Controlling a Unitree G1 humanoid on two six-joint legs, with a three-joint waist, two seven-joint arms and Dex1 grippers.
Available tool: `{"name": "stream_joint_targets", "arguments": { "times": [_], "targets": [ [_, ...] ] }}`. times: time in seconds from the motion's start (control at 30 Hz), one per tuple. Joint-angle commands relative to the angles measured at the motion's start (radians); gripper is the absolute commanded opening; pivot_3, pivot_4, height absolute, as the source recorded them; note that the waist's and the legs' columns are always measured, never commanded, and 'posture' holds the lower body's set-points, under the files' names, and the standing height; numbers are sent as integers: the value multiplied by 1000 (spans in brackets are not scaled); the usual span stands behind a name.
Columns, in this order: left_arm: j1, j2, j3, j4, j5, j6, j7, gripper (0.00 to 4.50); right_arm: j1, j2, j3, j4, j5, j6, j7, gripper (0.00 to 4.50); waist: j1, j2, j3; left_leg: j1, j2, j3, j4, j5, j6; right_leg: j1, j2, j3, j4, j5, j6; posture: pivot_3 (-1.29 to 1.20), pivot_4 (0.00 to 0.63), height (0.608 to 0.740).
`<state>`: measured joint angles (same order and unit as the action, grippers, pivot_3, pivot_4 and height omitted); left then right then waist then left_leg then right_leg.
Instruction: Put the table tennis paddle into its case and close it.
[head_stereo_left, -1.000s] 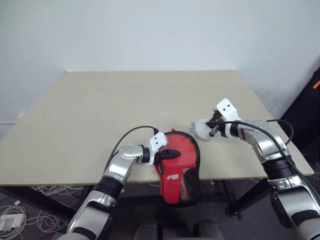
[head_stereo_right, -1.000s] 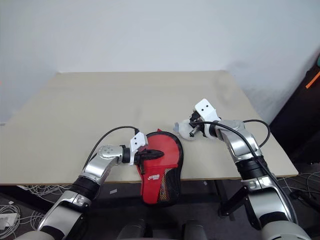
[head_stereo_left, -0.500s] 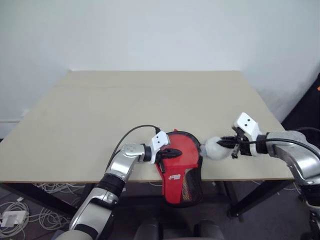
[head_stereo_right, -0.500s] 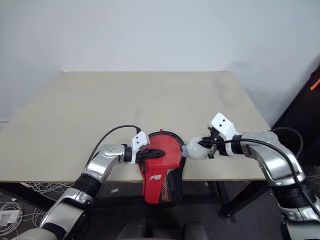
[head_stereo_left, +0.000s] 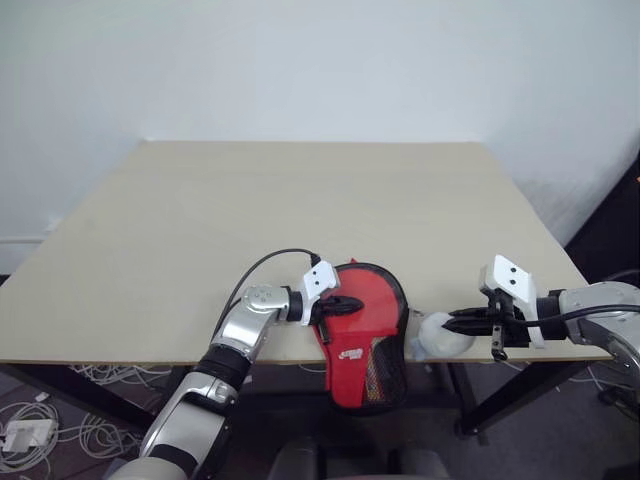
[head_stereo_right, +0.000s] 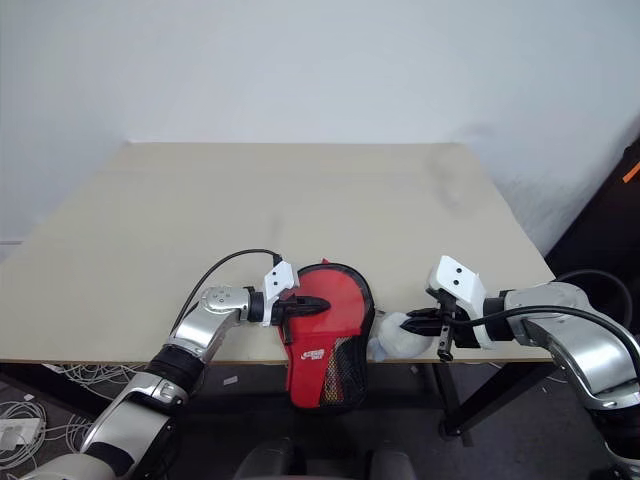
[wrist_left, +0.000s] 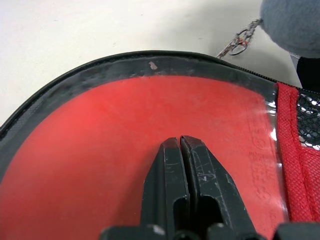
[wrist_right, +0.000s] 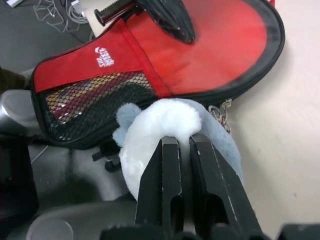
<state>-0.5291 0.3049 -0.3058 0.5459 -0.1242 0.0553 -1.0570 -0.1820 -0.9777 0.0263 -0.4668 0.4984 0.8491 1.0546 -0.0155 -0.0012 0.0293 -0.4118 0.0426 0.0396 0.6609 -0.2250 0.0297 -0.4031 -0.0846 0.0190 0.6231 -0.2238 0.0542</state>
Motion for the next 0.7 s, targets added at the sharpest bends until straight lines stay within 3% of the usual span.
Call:
{"name": "stream_joint_targets", "arguments": {
  "times": [0.03, 0.5, 0.7],
  "targets": [
    [21, 12, -21, 62, 52, 22, 1, 0, 15, -39, -62, -53, 40, -4, 27, 31, 1, 0, 0, 0, 0, 0, 0, 0, 0, 0, 0, 0, 0, 0, 0, 0, 0, 740],
    [11, 11, -19, 74, 52, 24, -2, 0, 310, -156, -150, -291, 163, -35, 131, 31, 20, -1, 0, 0, 0, 0, 2, -5, -3, 1, -1, 0, -1, -1, 2, 0, 0, 740],
    [7, 8, -24, 81, 54, 21, -10, 0, 296, -140, -116, -253, 108, -64, 63, 31, 20, -1, 0, 0, 0, 0, 2, -5, -3, 1, -1, 0, -1, -1, 2, 0, 0, 740]
  ]
}}
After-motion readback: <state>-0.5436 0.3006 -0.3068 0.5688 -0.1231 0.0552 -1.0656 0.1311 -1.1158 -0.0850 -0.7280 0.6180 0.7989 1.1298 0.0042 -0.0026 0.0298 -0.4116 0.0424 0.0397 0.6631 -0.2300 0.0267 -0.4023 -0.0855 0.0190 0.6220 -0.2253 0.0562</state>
